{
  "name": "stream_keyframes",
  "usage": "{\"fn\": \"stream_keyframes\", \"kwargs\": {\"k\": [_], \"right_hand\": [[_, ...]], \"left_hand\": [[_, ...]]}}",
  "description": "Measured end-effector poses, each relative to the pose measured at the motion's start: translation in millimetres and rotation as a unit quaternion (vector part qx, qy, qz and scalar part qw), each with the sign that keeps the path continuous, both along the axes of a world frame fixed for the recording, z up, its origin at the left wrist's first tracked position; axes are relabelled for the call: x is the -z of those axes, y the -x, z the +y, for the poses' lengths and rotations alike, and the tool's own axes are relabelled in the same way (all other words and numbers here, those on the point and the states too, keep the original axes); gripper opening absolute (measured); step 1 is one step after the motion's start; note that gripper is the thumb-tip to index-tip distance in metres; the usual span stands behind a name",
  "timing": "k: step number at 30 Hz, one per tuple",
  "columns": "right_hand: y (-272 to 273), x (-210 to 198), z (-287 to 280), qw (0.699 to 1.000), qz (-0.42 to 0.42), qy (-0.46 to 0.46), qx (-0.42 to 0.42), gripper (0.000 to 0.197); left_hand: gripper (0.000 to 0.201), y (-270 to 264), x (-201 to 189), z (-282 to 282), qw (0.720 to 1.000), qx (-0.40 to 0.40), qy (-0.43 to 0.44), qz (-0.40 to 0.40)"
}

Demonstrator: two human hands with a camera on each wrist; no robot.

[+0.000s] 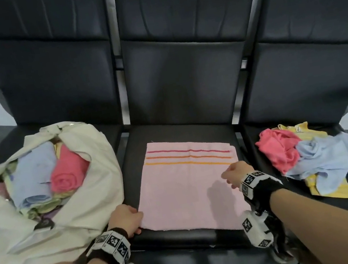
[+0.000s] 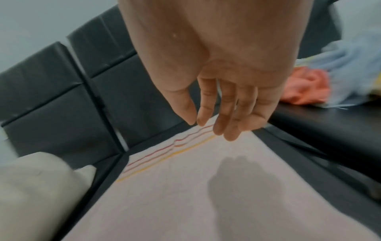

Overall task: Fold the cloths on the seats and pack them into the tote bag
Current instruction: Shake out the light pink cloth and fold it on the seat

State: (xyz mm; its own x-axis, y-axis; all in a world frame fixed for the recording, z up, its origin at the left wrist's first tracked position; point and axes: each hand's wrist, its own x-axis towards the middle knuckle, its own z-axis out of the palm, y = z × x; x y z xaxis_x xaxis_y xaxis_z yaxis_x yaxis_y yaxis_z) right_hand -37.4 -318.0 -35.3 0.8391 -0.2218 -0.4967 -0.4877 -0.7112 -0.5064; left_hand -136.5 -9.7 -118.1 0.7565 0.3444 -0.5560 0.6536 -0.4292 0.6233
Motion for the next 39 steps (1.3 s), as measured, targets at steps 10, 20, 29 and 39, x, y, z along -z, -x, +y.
{"fn": "stream_keyframes", "kwargs": {"k": [10, 20, 29, 39], "right_hand": [[-87, 12, 148, 0.985, -0.013, 0.063, -0.159, 0.021], [-141, 79, 226, 0.965, -0.031, 0.173, -0.197, 0.039], [-164, 100, 250, 0.968, -0.041, 0.187, -0.161, 0.034], [-163, 87, 266, 0.97, -0.026, 0.165, -0.178, 0.023]], "left_hand": [[0.024, -9, 29, 16, 0.994, 0.099, -0.047, -0.016], [0.01, -23, 5, 7, 0.961, 0.228, -0.15, -0.04], [0.009, -25, -6, 7, 0.964, 0.226, -0.13, -0.055], [0.024, -20, -11, 9, 0.961, 0.232, -0.142, -0.049]]}}
